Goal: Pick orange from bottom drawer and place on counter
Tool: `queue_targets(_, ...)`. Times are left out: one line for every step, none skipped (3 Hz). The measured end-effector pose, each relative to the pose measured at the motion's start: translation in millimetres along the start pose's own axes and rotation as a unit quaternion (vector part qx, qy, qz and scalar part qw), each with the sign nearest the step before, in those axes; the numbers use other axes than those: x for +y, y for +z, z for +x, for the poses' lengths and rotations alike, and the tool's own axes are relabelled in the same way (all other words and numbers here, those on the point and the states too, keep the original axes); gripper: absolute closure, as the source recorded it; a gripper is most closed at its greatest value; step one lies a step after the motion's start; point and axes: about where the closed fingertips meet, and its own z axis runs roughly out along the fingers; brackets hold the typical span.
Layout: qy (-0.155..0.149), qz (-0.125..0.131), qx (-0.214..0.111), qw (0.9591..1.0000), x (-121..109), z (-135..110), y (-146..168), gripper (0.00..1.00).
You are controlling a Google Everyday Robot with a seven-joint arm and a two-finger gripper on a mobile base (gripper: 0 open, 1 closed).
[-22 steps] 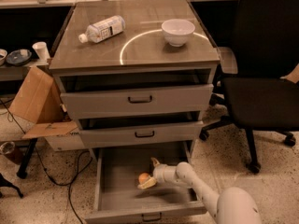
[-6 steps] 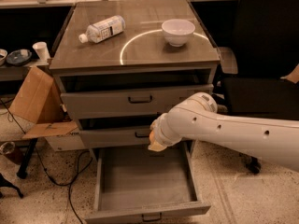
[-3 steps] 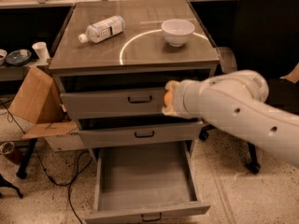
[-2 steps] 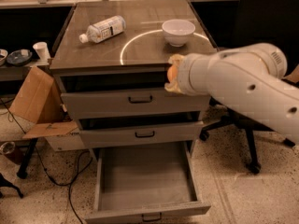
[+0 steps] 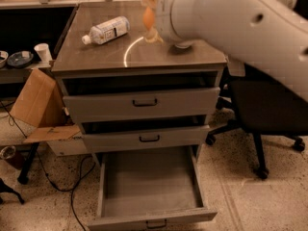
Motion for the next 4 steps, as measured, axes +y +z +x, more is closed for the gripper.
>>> queue_targets(-0.052,0.013,-0.041,0.9977,-42,-53,16,1.00)
queue_targets(-0.052,0.013,-0.041,0.9977,-42,-53,16,1.00)
queue_targets(-0.046,0.024,-0.048,0.9975,-41,-51,16,1.00)
queue_targets(-0.048,0.032,-0.076,0.9955,-46,-53,45,1.00)
